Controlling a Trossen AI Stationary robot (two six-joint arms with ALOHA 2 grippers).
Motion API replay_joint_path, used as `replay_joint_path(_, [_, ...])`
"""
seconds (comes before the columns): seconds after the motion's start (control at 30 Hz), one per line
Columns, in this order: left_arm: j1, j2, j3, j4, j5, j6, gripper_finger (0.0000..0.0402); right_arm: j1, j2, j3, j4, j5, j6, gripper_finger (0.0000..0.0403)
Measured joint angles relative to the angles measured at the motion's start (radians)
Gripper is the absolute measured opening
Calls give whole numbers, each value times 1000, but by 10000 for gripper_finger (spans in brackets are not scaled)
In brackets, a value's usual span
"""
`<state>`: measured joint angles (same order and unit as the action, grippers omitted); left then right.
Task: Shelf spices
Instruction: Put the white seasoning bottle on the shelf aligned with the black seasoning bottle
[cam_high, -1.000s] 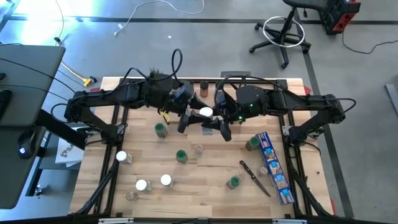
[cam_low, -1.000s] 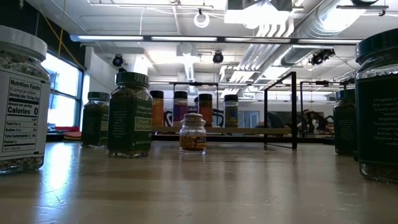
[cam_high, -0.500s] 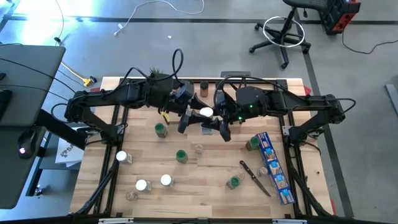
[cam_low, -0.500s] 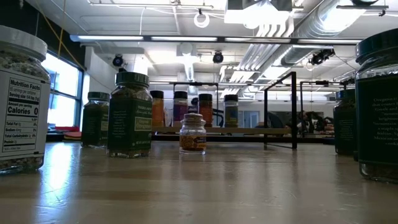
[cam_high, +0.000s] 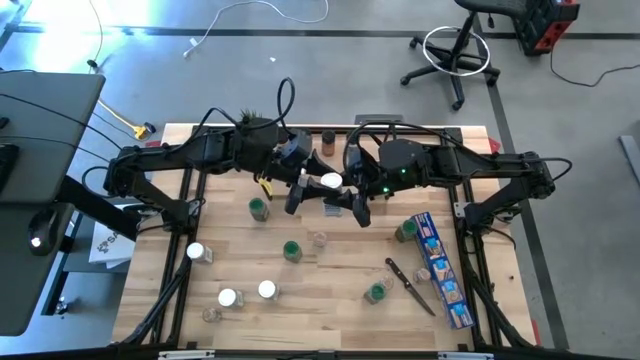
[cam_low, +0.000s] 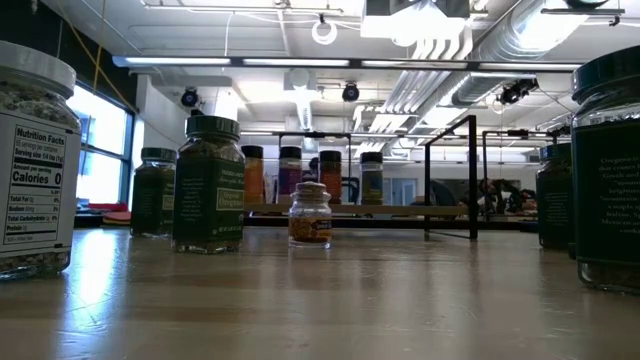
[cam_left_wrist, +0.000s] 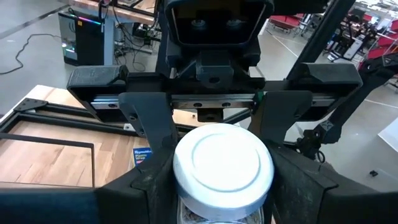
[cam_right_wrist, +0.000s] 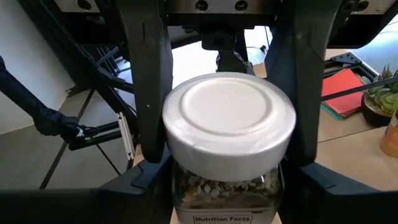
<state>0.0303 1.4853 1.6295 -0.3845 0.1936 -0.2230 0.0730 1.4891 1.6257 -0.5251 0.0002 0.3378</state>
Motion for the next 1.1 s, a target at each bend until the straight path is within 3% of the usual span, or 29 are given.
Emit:
replay_joint_path(0.43, [-12, -4, 0, -19, 5, 5, 200, 0, 0, 1, -63, -1, 1, 281])
replay_joint_path(1.1, [-26, -29, -1, -39, -15, -8, 200, 1, -2, 2, -135, -37, -49, 285])
